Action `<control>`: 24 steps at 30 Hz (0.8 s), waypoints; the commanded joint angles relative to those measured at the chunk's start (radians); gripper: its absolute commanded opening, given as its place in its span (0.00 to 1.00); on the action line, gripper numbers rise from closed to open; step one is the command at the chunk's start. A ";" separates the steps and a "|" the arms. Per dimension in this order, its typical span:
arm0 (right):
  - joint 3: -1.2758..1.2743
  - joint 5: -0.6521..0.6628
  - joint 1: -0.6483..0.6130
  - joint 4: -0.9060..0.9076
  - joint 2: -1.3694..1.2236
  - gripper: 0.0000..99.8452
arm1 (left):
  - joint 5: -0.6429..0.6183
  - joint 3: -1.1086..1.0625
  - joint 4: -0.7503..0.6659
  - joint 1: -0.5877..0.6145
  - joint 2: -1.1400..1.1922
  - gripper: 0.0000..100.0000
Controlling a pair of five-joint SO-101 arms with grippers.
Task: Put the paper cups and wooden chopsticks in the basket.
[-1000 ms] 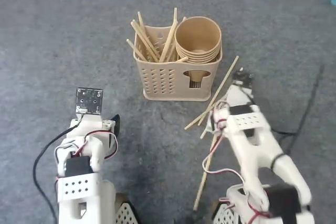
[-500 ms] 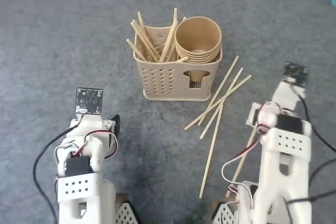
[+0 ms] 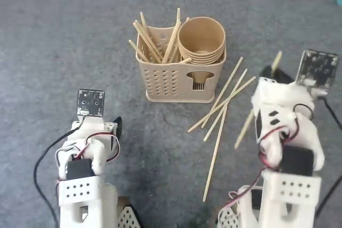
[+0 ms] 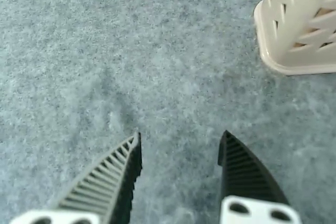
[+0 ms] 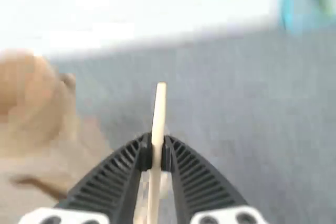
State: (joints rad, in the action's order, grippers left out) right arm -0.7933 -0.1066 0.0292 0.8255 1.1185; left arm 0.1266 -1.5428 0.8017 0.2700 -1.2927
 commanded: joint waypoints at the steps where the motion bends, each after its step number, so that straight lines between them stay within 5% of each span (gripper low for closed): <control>1: 0.055 0.006 -0.070 -0.136 0.062 0.01 | 0.008 0.030 0.000 0.003 0.005 0.23; 17: 0.063 0.020 -0.424 -0.760 0.008 0.01 | 0.008 0.019 -0.026 0.005 0.003 0.23; 24: 0.063 0.245 -0.532 -1.030 -0.206 0.01 | 0.008 0.019 -0.026 0.005 0.003 0.23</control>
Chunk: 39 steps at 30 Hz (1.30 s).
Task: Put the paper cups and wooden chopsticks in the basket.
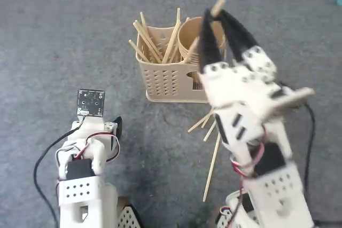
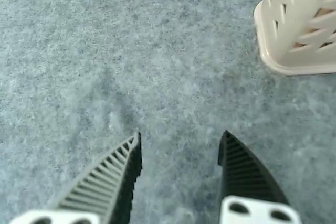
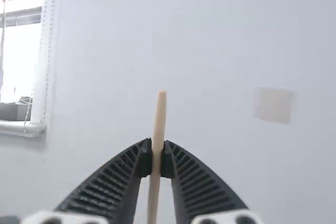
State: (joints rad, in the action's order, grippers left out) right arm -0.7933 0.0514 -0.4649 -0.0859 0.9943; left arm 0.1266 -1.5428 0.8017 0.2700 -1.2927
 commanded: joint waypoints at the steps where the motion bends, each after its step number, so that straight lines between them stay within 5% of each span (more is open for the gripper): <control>1: 0.064 0.120 -0.054 -0.165 -0.120 0.01 | 0.008 0.019 -0.026 0.005 0.003 0.23; 6: 0.129 0.203 -0.091 -0.237 -0.278 0.01 | 0.008 0.013 -0.028 0.003 -0.003 0.23; 15: 0.166 0.040 -0.045 -0.211 -0.401 0.01 | 0.008 0.013 -0.044 0.002 0.003 0.23; 24: 0.173 -0.051 -0.015 0.031 -0.403 0.22 | 0.008 0.010 -0.049 0.002 0.000 0.23; 32: 0.252 -0.115 -0.004 0.510 -0.202 0.09 | 0.008 0.010 -0.049 0.002 0.000 0.23; 39: 0.258 -0.256 0.171 0.923 -0.008 0.05 | 0.008 0.010 -0.049 0.002 0.000 0.23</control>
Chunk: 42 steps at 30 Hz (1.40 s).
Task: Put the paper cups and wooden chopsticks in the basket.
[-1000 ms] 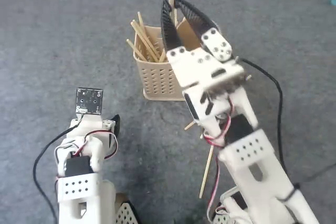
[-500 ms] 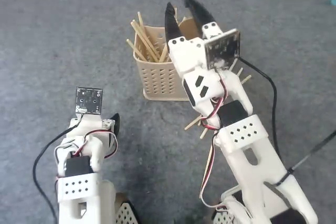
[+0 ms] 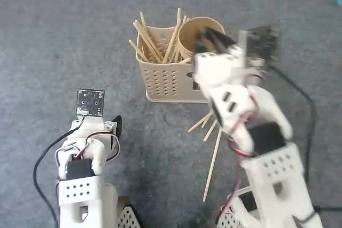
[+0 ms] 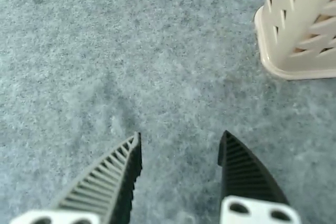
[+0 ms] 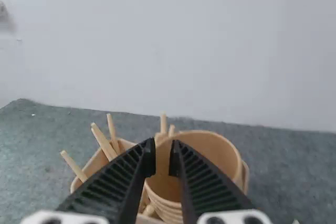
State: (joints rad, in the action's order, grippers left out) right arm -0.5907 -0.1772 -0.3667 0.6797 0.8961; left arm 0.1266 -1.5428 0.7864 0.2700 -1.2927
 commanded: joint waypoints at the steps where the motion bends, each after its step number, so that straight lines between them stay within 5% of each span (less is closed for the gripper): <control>1: 0.055 -0.029 0.093 0.211 0.108 0.05 | 0.008 0.010 -0.034 0.002 0.000 0.23; 13: -0.025 -0.023 0.147 0.668 0.013 0.05 | 0.008 0.010 -0.028 0.008 -0.002 0.23; 26: -0.160 -0.032 0.154 0.541 -0.472 0.05 | 0.008 0.010 -0.028 0.008 -0.002 0.23; 35: -0.161 -0.167 0.145 0.355 -0.736 0.05 | 0.008 0.010 -0.028 0.005 -0.002 0.23; 42: -0.187 -0.170 0.143 0.280 -0.805 0.17 | 0.008 0.010 -0.028 0.005 -0.002 0.23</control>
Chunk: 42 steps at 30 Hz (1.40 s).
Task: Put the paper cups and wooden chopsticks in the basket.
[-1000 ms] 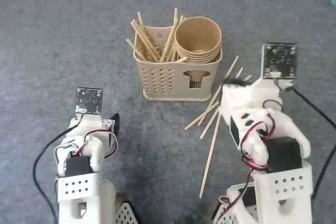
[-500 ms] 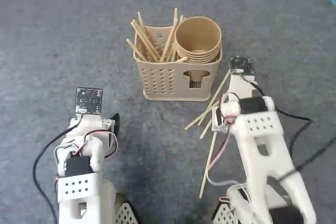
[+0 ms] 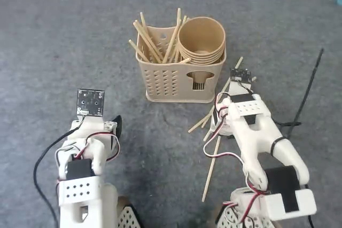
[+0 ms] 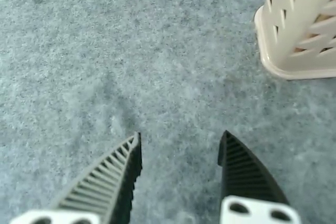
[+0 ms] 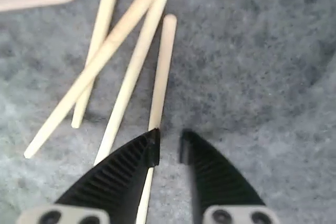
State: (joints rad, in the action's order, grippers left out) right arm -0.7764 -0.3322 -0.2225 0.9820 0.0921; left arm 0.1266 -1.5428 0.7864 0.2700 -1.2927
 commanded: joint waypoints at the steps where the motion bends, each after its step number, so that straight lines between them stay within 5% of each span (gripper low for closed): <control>1: -0.002 -0.015 -0.001 -0.022 -0.001 0.17 | 0.008 0.010 -0.028 0.005 -0.002 0.23; 19: -0.055 -0.020 -0.154 0.047 0.171 0.17 | 0.008 0.008 -0.028 0.003 -0.002 0.23; 28: -0.284 -0.018 -0.145 -0.229 0.257 0.16 | 0.008 0.008 -0.028 0.003 -0.002 0.23; 34: -0.276 -0.018 -0.114 -0.211 0.243 0.01 | 0.008 0.008 -0.028 0.003 -0.002 0.23; 42: -0.275 -0.009 -0.015 -0.157 0.260 0.01 | 0.008 0.008 -0.028 0.003 -0.002 0.23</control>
State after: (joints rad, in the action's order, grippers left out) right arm -1.0648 -0.3399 -0.2777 0.8025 0.3222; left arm 0.1266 -1.5428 0.7864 0.2700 -1.2927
